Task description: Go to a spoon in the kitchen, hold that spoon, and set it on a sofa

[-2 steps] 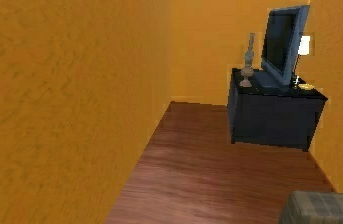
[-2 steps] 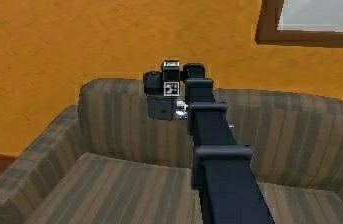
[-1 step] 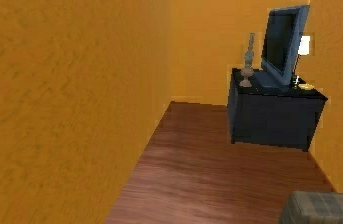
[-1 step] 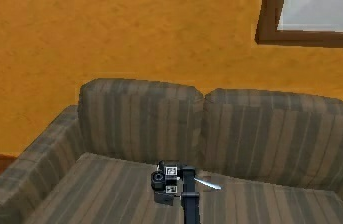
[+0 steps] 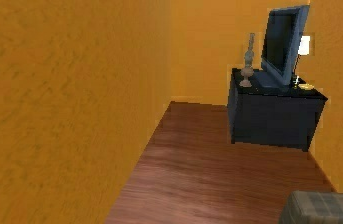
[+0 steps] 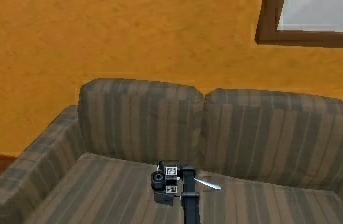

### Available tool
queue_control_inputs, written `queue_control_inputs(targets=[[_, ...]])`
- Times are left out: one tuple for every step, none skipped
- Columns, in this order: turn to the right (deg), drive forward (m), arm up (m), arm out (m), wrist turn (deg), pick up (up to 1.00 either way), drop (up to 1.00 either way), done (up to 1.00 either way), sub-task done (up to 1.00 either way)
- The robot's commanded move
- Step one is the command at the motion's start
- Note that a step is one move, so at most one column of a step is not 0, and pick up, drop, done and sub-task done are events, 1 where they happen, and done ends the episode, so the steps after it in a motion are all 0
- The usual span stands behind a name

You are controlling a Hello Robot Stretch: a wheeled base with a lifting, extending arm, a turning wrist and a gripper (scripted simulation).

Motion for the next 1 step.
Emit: queue_control_inputs(targets=[[0.0,0.00,0.00,0.00,0.0,0.00,1.00,0.00,0.00]])
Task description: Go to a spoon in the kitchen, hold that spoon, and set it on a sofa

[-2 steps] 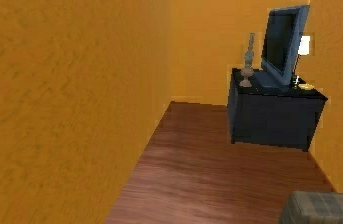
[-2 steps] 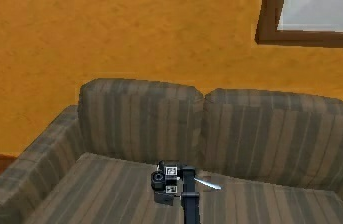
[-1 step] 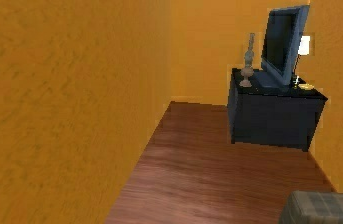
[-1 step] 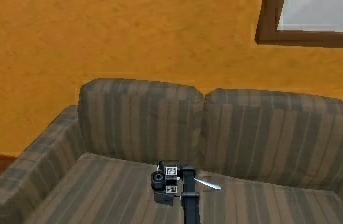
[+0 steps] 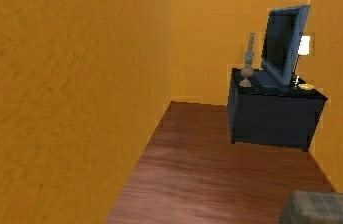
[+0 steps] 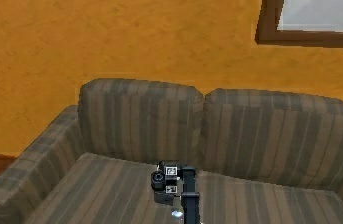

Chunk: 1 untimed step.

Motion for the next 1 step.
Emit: queue_control_inputs(targets=[[0.0,0.00,0.10,0.00,0.0,0.00,0.00,0.00,0.00]])
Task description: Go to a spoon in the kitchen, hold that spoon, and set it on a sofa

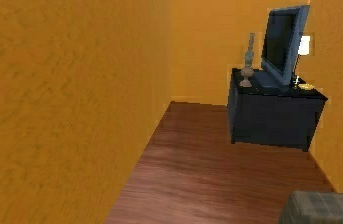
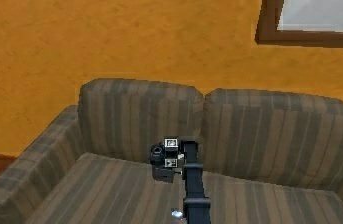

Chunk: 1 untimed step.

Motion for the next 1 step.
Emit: queue_control_inputs(targets=[[0.0,0.00,0.00,-0.08,0.0,0.00,0.00,0.00,0.00]])
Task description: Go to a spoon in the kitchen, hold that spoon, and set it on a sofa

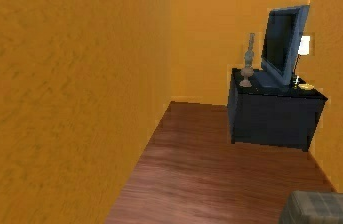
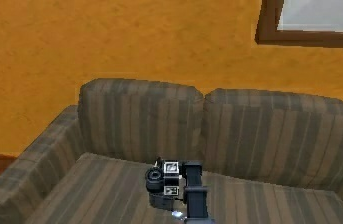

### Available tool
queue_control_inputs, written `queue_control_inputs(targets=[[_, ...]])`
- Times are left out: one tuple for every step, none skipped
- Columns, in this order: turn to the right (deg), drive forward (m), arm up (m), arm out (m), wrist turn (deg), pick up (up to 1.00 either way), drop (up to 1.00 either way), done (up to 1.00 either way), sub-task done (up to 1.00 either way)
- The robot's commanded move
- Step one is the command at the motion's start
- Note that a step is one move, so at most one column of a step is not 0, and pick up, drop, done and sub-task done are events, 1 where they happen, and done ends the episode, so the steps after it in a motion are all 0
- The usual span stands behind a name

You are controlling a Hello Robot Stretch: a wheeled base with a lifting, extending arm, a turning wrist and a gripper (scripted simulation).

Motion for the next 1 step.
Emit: queue_control_inputs(targets=[[0.0,0.00,0.00,0.00,0.0,0.00,0.00,1.00,0.00]])
